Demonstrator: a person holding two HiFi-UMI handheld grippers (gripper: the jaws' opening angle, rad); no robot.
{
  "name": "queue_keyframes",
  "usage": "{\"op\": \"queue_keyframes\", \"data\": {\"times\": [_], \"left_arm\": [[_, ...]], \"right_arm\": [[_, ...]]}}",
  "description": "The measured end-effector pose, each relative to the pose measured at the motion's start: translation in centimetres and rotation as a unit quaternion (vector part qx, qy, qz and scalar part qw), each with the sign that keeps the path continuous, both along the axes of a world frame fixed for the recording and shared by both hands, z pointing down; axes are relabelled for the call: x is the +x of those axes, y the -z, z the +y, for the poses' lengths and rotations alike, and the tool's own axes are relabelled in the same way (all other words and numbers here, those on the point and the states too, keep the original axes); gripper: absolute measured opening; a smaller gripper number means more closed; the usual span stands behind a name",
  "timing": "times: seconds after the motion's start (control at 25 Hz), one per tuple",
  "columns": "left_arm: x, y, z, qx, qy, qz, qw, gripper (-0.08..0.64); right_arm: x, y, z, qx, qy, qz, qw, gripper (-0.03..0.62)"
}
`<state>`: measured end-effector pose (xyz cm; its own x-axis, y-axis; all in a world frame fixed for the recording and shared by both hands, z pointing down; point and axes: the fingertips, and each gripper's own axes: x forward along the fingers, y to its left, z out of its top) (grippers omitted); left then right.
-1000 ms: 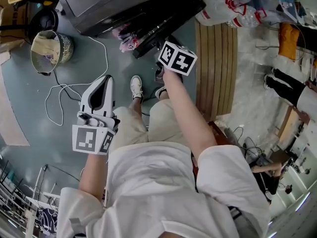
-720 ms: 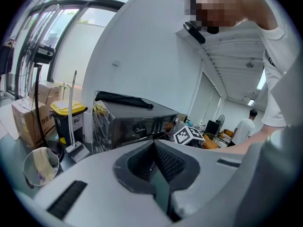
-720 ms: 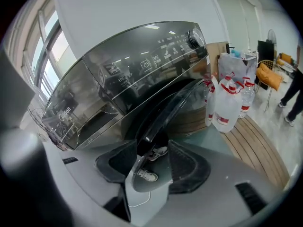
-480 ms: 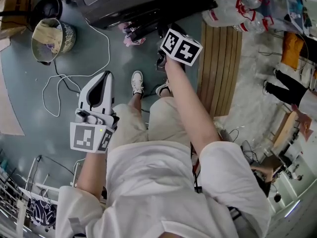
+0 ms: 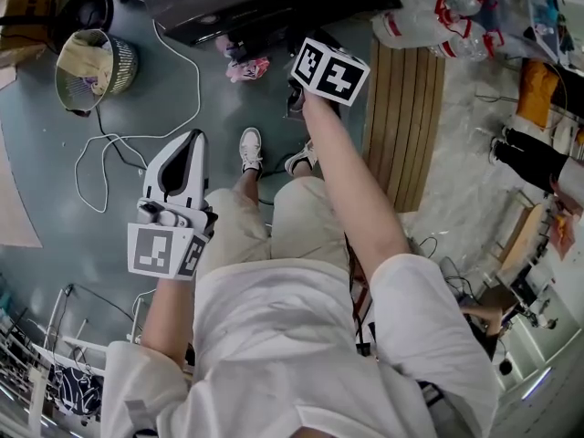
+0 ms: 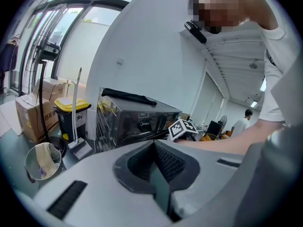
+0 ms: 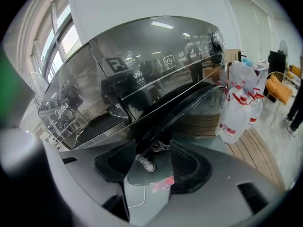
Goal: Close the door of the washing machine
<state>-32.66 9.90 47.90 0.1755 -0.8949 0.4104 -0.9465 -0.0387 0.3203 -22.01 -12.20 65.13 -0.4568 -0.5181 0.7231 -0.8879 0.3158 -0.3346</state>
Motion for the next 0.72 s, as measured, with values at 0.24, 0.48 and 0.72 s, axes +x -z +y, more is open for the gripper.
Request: {"op": "queue_keyframes", "data": {"times": [0.24, 0.48, 0.72], "left_arm": [[0.8, 0.6, -0.3, 0.006, -0.014, -0.004, 0.9999, 0.006], [1.9, 1.3, -0.7, 0.018, -0.031, -0.005, 0.9994, 0.006], [3.9, 3.7, -2.0, 0.042, -0.058, 0.000, 0.9975, 0.006]], "right_arm": [[-0.1, 0.3, -0.2, 0.009, 0.016, 0.006, 1.000, 0.218], [2.6, 0.6, 1.9, 0.013, 0.010, 0.023, 1.000, 0.165], [8.6, 2.7, 3.9, 0.017, -0.025, 0.033, 0.999, 0.085]]}}
